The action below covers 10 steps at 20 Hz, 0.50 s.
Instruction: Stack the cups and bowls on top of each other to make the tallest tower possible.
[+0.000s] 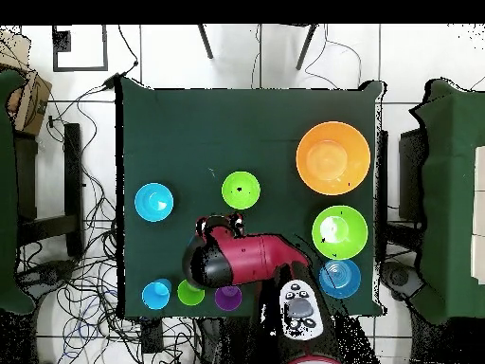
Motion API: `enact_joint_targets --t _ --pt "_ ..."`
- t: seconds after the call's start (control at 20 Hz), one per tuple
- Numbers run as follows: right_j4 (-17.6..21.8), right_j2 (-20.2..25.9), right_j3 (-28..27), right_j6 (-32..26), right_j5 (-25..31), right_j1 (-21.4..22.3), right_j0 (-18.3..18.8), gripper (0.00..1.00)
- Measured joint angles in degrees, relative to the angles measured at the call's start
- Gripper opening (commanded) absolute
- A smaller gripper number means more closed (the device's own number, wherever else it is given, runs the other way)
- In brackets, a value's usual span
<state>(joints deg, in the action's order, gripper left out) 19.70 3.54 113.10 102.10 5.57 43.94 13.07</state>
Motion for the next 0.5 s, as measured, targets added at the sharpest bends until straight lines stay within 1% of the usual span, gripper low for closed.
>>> enact_joint_targets --t 0.35,0.5 --pt "-2.0 0.0 1.6 0.0 2.6 1.9 0.0 1.0" --pt "-3.5 0.1 3.0 0.0 4.7 4.1 0.7 1.0"
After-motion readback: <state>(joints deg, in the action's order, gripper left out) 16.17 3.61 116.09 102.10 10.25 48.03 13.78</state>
